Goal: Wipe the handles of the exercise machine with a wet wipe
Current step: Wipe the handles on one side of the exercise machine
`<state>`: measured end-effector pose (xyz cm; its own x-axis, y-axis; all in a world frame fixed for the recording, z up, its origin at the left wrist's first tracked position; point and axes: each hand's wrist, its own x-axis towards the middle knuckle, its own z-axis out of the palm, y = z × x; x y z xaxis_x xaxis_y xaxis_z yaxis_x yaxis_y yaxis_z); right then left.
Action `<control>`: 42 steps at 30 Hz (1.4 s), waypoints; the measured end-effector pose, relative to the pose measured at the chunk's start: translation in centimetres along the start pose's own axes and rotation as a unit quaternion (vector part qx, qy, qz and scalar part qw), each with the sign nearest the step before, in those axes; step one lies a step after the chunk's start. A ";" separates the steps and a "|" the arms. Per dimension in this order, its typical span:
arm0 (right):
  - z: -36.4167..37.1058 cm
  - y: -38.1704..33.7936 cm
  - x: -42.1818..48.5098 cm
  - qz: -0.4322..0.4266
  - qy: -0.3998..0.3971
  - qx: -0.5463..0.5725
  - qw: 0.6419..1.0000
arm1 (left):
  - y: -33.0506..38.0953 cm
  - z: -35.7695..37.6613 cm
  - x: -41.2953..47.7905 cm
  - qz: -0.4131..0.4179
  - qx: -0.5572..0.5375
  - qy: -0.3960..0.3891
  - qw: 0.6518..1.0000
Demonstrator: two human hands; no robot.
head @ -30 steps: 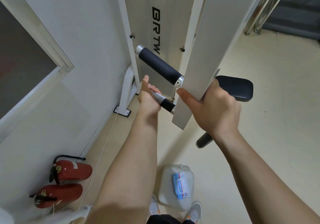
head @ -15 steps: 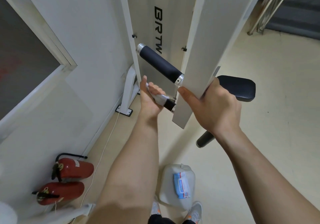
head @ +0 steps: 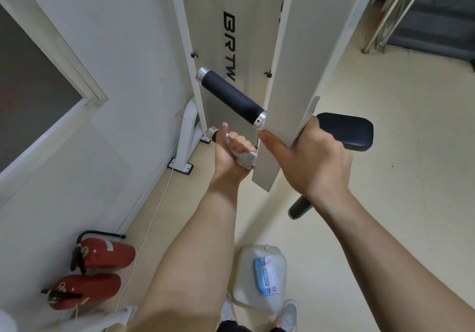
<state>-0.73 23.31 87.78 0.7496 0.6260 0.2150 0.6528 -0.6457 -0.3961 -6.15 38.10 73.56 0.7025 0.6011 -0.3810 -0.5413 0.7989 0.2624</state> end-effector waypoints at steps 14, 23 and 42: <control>-0.5 0.2 0.6 0.020 -0.008 0.005 1.000 | -2.5 3.6 -0.1 -0.008 0.230 0.229 0.946; -0.4 0.3 1.5 0.010 -0.042 0.018 0.999 | 3.2 1.4 1.9 0.051 0.056 0.120 0.990; -0.1 0.6 1.9 -0.003 -0.014 0.014 1.000 | 1.5 1.3 2.9 0.057 0.018 0.075 0.995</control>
<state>1.09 24.05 87.99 0.7427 0.6413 0.1927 0.6530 -0.6299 -0.4204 -4.31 41.05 73.94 0.5588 0.6805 -0.4739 -0.5951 0.7271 0.3424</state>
